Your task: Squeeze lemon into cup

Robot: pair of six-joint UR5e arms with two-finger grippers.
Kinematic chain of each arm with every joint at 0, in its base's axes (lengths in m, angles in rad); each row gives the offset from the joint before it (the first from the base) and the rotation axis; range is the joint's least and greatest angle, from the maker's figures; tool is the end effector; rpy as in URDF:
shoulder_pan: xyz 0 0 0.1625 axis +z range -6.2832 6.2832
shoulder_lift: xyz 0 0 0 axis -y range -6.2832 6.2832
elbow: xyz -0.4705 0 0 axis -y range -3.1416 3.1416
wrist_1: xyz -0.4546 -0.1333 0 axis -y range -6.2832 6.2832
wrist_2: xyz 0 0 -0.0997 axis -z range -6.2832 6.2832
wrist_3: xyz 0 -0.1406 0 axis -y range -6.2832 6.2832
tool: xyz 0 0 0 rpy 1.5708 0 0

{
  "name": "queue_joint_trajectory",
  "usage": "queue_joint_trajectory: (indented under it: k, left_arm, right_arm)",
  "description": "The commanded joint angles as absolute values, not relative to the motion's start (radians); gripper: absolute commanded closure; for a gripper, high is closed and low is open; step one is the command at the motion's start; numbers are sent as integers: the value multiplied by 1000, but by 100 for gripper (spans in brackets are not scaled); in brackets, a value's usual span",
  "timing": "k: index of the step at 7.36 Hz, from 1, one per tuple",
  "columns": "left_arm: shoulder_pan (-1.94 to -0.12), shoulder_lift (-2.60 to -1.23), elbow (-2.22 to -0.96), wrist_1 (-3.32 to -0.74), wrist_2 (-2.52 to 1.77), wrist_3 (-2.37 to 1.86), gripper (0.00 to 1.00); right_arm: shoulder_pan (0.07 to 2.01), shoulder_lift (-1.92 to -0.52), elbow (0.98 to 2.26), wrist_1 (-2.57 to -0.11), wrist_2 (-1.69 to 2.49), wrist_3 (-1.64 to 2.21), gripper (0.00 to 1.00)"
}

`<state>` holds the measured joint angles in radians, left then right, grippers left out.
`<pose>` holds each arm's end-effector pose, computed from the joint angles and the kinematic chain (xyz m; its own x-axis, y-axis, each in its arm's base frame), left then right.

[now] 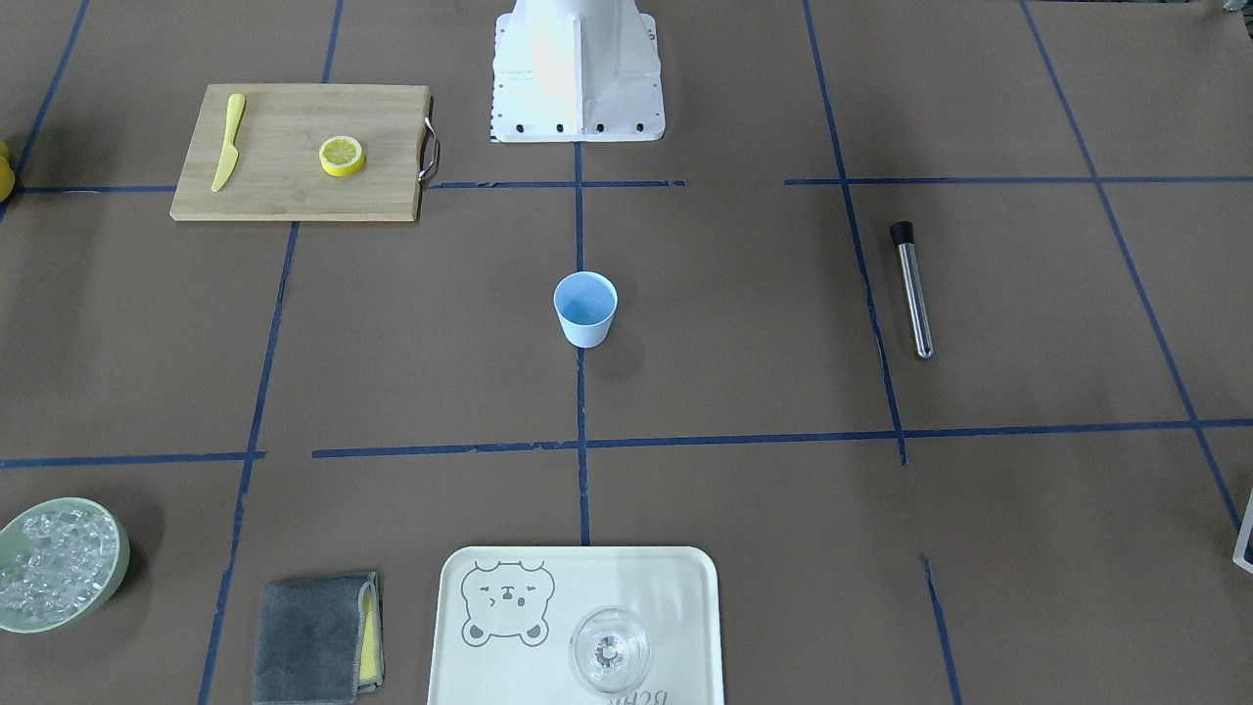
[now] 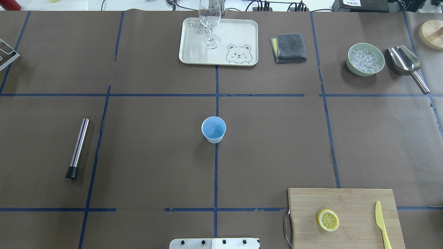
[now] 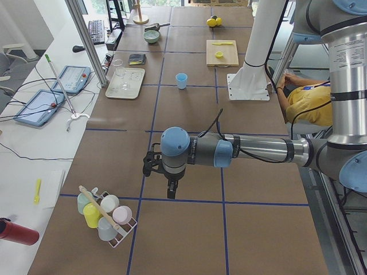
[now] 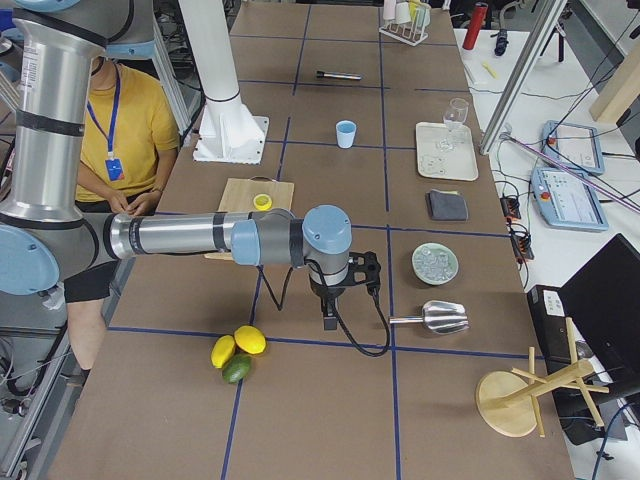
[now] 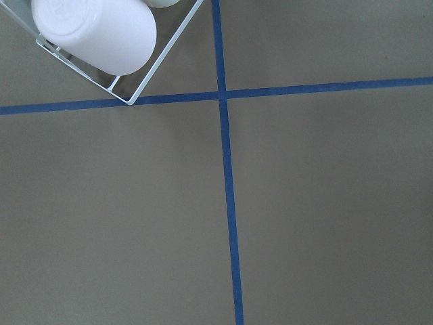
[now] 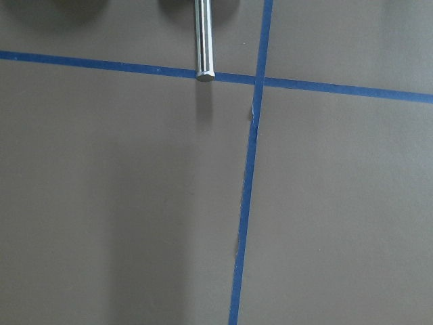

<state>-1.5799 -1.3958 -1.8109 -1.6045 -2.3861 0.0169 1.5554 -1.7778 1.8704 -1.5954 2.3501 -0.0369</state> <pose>-0.0353 -0.4801 0.6823 0.6863 0.0824 -0.7226 -0.0025 0.9938 0.1109 0.0274 -0.4627 0.6739 0.7095 -0.0955 0.6982 0.0416 0.9947 0.0938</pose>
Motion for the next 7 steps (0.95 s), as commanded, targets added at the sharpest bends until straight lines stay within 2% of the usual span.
queue_joint_trajectory:
  k: [1, 7]
  left_arm:
    - [-1580, -1399, -1819, -1606, -2388, 17, 0]
    - [-1580, -1401, -1838, -1608, -2387, 17, 0]
  right_arm:
    - [1555, -1779, 1870, -1595, 2350, -38, 0]
    - [1554, -1752, 1873, -1554, 2350, -32, 0]
